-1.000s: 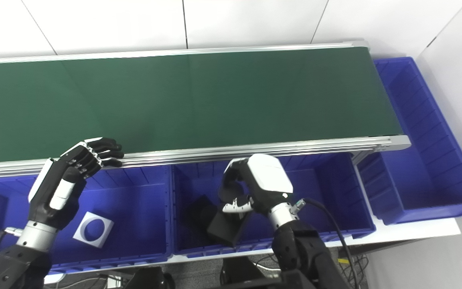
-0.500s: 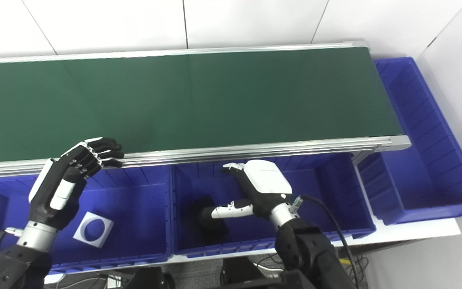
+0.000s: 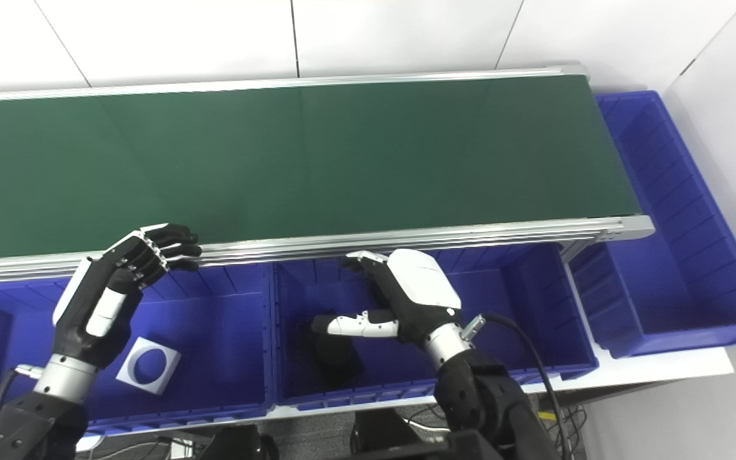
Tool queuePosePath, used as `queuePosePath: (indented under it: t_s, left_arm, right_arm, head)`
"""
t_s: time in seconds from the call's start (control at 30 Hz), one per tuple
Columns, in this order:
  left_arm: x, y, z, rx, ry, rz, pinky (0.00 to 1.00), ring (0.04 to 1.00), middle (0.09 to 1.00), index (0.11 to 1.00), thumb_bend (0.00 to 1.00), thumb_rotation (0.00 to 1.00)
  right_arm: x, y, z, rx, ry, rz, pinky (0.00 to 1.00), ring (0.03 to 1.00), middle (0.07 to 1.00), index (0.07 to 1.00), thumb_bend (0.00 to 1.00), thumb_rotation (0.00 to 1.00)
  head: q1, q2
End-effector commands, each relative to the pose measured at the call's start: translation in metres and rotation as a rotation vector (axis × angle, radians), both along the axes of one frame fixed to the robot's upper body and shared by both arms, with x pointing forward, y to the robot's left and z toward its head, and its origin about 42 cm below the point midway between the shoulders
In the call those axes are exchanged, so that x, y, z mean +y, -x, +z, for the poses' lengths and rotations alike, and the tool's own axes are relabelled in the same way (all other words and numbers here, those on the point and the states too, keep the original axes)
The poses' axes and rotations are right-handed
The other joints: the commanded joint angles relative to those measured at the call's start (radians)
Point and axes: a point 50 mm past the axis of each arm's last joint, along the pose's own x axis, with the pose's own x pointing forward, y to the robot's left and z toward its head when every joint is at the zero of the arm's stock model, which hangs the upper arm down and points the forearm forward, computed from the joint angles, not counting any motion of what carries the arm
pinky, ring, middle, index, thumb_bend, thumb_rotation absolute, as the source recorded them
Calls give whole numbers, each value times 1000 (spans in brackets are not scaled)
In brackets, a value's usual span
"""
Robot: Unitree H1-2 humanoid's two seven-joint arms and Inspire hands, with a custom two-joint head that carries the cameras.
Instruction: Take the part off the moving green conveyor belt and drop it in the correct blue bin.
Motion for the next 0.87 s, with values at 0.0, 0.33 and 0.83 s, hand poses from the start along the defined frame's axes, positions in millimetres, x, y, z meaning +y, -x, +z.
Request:
queuePosePath:
  t_s: [0.0,0.33,0.83]
  left_arm:
    - [-4,-3,6,-72,-1,-11,611,679,717,702,773,791]
    - [-13,7,-2,-68,-10,14,615,682,720,703,792,795]
    - [-23,20,-12,-41,-11,52,622,694,728,712,804,782]
  right_arm:
    - [8,-1,16,-93,-100,29,664,743,780,781,673,740]
    - [19,-12,30,-134,-447,51,611,703,746,754,679,623]
    - [8,-20,-16,-44,-662,67,704,794,822,836,852,499]
  head:
    - [19,-10]
    - [132,-71]
    - [263,-153]
